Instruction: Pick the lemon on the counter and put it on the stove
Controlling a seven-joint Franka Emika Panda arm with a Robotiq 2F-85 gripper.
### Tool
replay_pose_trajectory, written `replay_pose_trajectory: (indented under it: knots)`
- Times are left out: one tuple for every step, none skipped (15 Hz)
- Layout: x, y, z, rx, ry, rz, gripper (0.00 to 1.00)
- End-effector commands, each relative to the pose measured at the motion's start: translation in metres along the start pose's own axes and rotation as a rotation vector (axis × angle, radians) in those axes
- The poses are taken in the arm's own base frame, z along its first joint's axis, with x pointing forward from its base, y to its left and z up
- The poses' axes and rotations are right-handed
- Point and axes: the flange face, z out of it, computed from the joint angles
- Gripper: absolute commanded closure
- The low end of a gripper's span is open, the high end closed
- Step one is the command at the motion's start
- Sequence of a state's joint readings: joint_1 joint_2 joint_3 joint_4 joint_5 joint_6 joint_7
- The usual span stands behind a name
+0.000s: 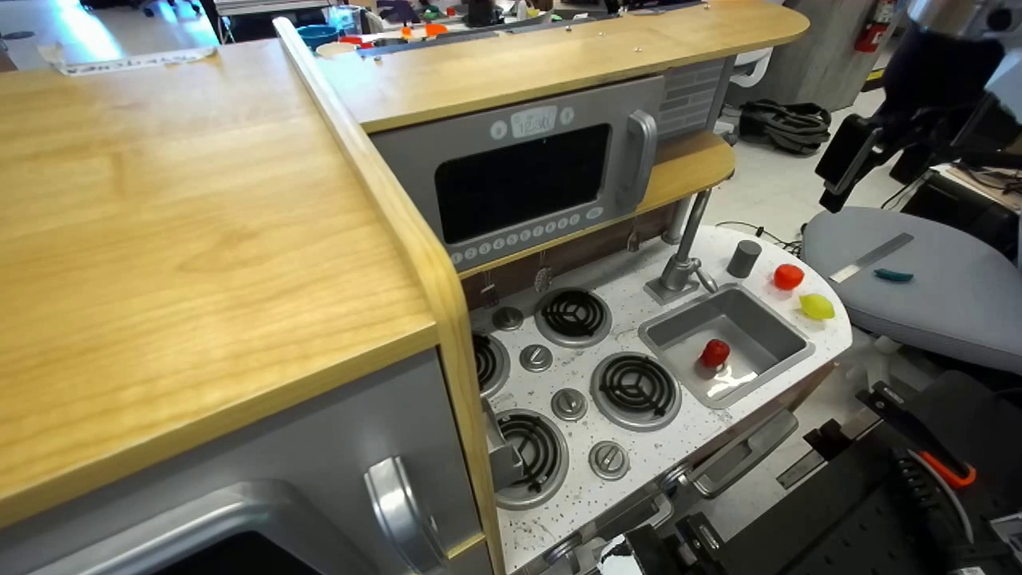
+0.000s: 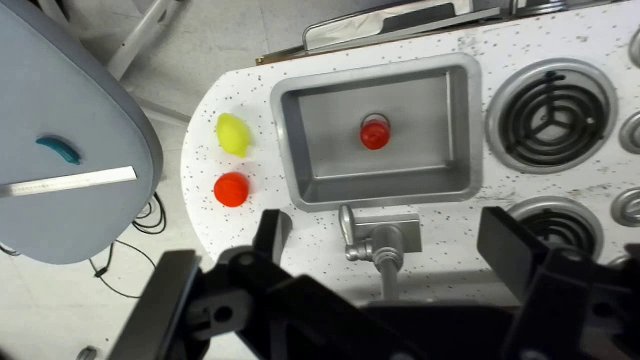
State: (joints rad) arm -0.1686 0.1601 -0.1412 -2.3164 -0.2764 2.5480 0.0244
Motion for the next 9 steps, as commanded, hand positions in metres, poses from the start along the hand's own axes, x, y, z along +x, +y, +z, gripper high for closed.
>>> replay_pose_trajectory:
  knots:
    - [0.030, 0.032, 0.048, -0.038, -0.030, 0.011, 0.00]
    - [0.035, 0.039, 0.058, -0.041, -0.046, 0.009, 0.00]
    - [0.041, 0.046, 0.071, -0.041, -0.039, -0.011, 0.00]
    - [0.047, 0.052, 0.083, -0.035, -0.050, -0.030, 0.00]
    - [0.054, 0.058, 0.096, -0.022, -0.055, -0.044, 0.00]
    - [0.059, 0.063, 0.105, -0.015, -0.070, -0.049, 0.00]
    - [0.063, 0.068, 0.117, 0.003, -0.075, -0.061, 0.00]
    - [0.065, 0.074, 0.126, 0.009, -0.080, -0.063, 0.00]
    - [0.067, 0.078, 0.137, 0.021, -0.086, -0.071, 0.00]
